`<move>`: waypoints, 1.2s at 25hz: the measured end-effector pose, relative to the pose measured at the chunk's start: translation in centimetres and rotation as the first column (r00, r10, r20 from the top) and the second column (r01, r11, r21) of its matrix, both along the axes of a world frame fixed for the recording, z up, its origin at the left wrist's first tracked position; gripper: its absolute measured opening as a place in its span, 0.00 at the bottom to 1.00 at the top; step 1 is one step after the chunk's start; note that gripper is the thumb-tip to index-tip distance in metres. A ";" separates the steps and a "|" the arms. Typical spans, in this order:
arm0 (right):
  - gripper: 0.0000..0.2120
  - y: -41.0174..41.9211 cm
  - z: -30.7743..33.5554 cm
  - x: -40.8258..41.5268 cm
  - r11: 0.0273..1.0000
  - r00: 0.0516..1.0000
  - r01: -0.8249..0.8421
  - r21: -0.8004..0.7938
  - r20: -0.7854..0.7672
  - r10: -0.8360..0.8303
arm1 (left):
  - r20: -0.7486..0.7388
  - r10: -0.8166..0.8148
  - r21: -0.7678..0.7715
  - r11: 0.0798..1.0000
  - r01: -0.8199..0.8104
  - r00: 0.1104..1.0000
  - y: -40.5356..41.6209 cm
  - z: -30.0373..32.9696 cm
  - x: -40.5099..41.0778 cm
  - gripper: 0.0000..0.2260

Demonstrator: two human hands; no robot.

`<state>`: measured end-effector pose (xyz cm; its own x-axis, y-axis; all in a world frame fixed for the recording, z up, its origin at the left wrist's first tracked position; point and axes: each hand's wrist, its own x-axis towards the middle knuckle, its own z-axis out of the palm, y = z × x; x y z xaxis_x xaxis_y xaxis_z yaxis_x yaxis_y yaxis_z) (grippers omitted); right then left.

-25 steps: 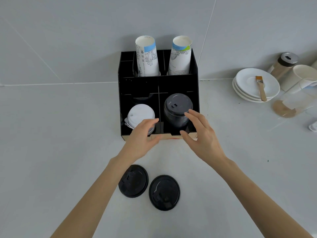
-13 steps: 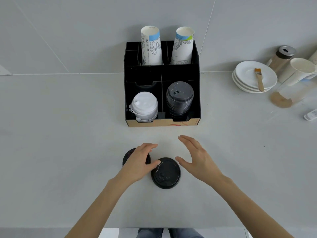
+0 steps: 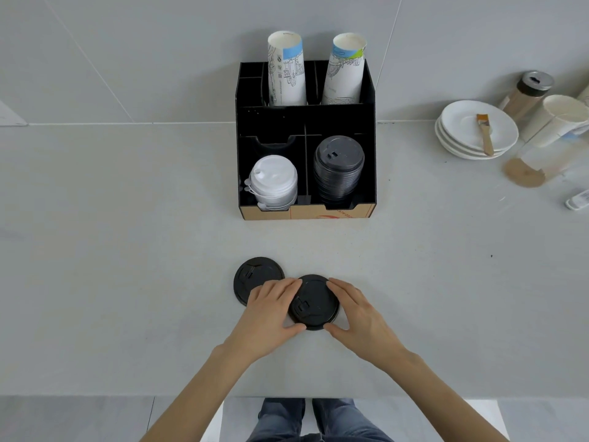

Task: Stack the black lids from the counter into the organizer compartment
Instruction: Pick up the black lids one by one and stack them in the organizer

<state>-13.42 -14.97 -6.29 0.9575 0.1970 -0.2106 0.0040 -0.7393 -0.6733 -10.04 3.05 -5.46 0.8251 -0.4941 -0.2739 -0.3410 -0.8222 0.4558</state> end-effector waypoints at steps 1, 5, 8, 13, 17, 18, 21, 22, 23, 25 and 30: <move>0.29 0.1 -0.1 0.0 1.000 1.000 0.015 0.008 0.004 -0.015 | 0.008 -0.009 0.006 1.000 0.009 1.000 0.0 0.0 0.0 0.29; 0.28 0.3 -0.2 0.1 0.999 0.999 0.039 0.026 0.008 -0.039 | 0.025 -0.008 -0.008 1.000 0.008 1.000 0.0 -0.2 0.1 0.27; 0.28 0.1 0.1 0.2 0.999 0.999 0.037 0.039 0.034 -0.038 | 0.009 0.002 -0.049 0.999 -0.002 1.000 -0.1 -0.2 0.3 0.26; 0.28 -1.1 1.6 1.4 0.999 0.995 -0.007 0.038 0.099 0.004 | 0.000 0.023 -0.143 0.989 -0.023 1.000 -0.4 0.9 1.6 0.25; 0.27 -2.0 3.2 3.1 0.999 0.986 0.005 0.053 0.167 -0.014 | 0.043 0.064 -0.217 0.975 -0.053 0.997 -0.9 2.5 3.3 0.25; 0.27 -2.2 3.6 3.6 0.998 0.983 0.015 0.062 0.181 -0.026 | 0.059 0.083 -0.243 0.968 -0.066 0.995 -1.1 2.9 3.7 0.25; 0.27 -2.8 4.9 5.1 0.996 0.970 0.031 0.085 0.239 -0.051 | 0.102 0.133 -0.308 0.946 -0.096 0.986 -1.7 4.2 5.1 0.24; 0.26 -3.0 5.3 5.7 0.996 0.964 0.031 0.089 0.261 -0.054 | 0.113 0.144 -0.328 0.939 -0.100 0.983 -1.9 4.6 5.6 0.25; 0.26 -3.2 5.8 6.2 0.995 0.959 0.033 0.092 0.279 -0.058 | 0.125 0.151 -0.349 0.932 -0.099 0.981 -2.1 5.0 6.1 0.25; 0.26 -3.7 6.6 7.4 0.995 0.950 0.040 0.090 0.304 -0.066 | 0.142 0.161 -0.389 0.916 -0.095 0.977 -2.6 5.9 7.2 0.25; 0.26 -4.9 8.2 10.3 0.997 0.936 0.045 0.064 0.347 -0.064 | 0.179 0.175 -0.410 0.908 -0.089 0.968 -4.0 7.5 10.1 0.23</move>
<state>-3.11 -19.86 1.93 0.9784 0.1444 0.1480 0.2066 -0.7075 -0.6758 0.04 -0.91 1.99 0.9068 -0.4084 0.1050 -0.3639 -0.6322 0.6841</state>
